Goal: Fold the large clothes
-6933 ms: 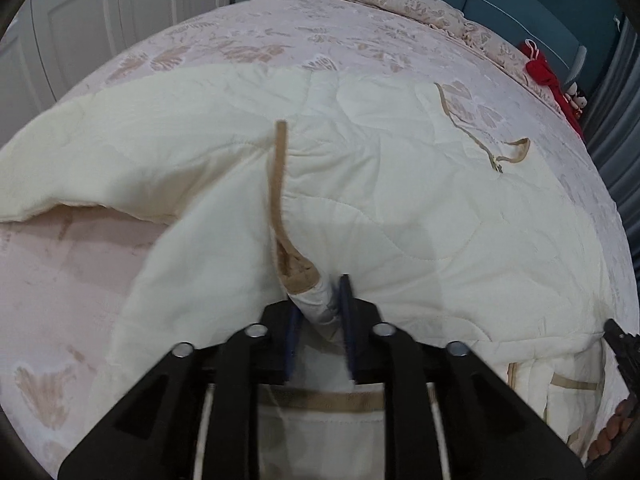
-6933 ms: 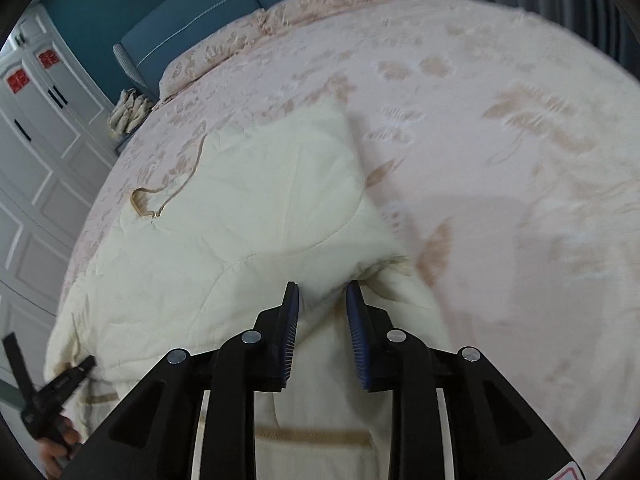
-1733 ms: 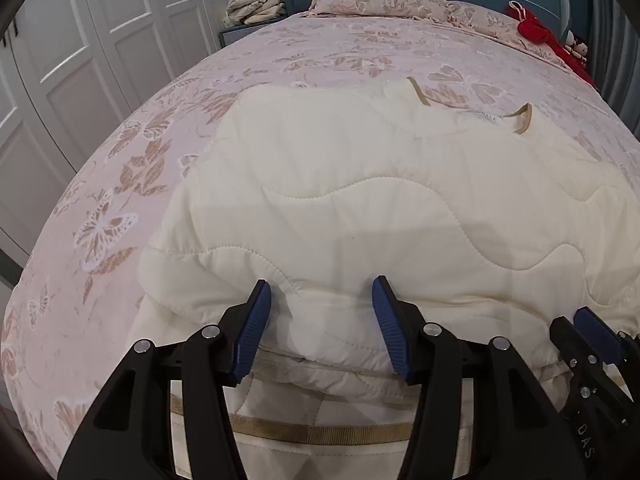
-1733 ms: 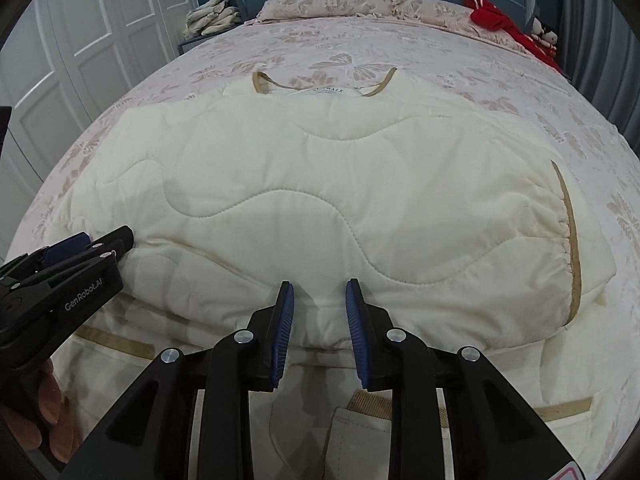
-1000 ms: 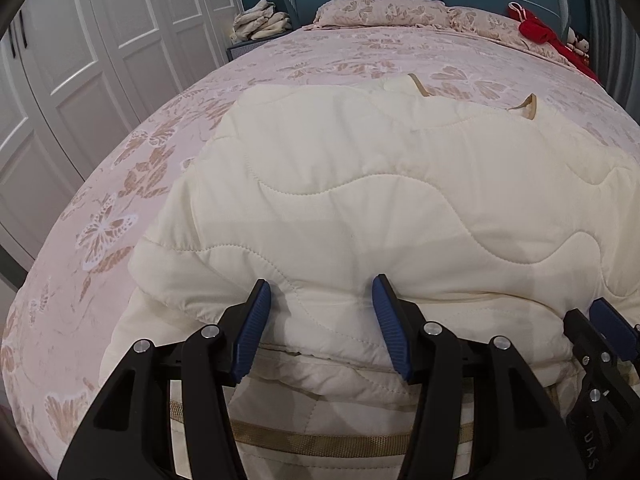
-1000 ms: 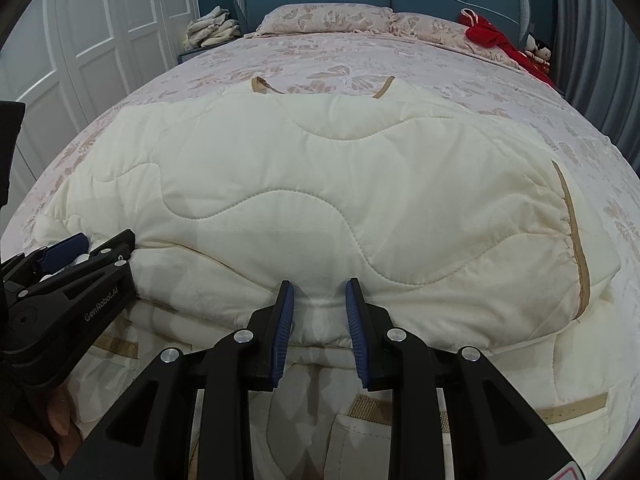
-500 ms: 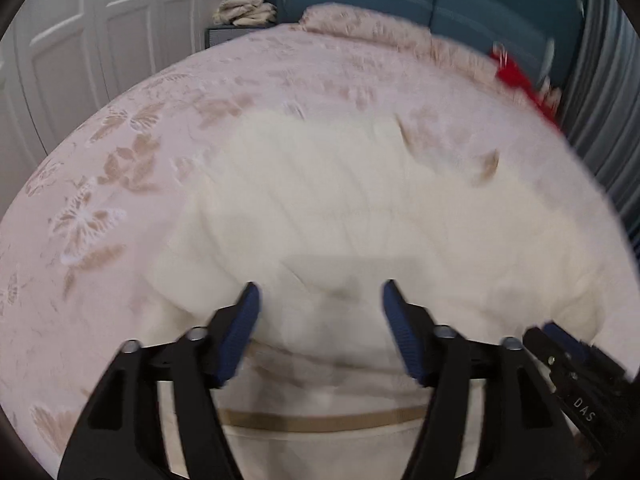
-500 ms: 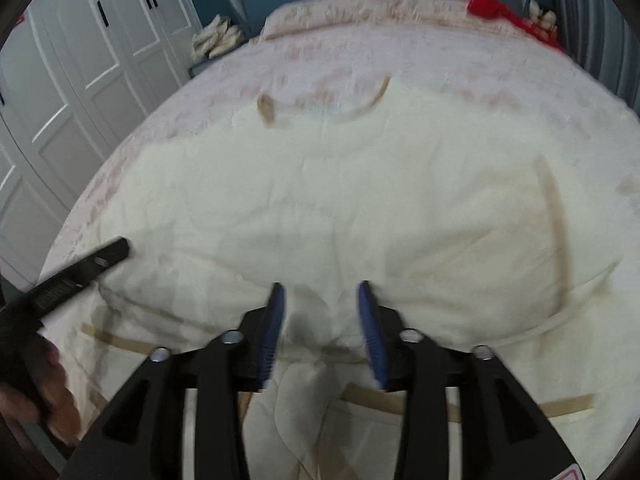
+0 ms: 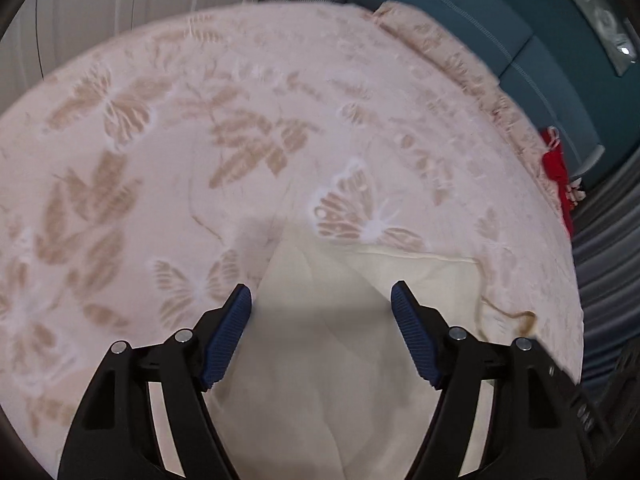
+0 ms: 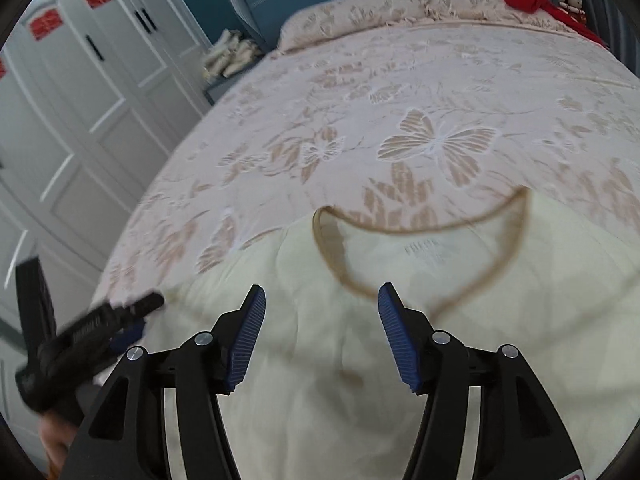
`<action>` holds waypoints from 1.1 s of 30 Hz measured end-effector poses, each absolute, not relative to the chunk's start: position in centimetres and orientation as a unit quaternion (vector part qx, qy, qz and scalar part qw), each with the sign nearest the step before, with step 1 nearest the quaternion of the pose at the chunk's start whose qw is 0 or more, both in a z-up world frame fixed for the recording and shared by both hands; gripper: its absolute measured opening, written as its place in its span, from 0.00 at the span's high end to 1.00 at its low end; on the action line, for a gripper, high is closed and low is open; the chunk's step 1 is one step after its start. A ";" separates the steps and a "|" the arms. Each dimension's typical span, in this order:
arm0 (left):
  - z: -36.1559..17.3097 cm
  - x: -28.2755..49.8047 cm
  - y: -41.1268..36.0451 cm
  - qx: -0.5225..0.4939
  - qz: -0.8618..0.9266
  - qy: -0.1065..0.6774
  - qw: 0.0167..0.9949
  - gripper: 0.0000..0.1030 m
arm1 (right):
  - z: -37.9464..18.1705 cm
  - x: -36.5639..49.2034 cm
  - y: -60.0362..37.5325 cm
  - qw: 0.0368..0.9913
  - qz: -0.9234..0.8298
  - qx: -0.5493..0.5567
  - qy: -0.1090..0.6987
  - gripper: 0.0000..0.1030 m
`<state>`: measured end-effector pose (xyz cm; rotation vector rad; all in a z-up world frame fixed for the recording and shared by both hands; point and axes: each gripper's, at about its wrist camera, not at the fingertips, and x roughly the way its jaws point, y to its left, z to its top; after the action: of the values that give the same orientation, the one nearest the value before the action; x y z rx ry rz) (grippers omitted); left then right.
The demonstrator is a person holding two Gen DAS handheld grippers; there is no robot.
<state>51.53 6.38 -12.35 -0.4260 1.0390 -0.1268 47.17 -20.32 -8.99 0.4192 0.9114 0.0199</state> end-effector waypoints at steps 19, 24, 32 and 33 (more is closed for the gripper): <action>-15.8 50.0 3.6 -0.081 -0.022 0.433 0.897 0.39 | -15.3 48.7 -19.4 0.874 0.015 0.191 0.447 0.96; -16.0 49.9 3.2 -0.065 -0.013 0.428 0.901 0.38 | -15.8 48.8 -19.0 0.880 0.007 0.175 0.442 0.96; -16.3 49.9 2.2 -0.035 0.006 0.422 0.906 0.36 | -16.1 49.0 -18.4 0.887 -0.003 0.154 0.435 0.97; -16.4 50.0 2.1 -0.033 0.008 0.421 0.906 0.35 | -16.1 49.0 -18.4 0.888 -0.005 0.153 0.433 0.97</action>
<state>49.96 2.07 -16.36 -0.0678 0.8698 0.0161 49.01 -18.39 -16.14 0.3183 0.9002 -0.0101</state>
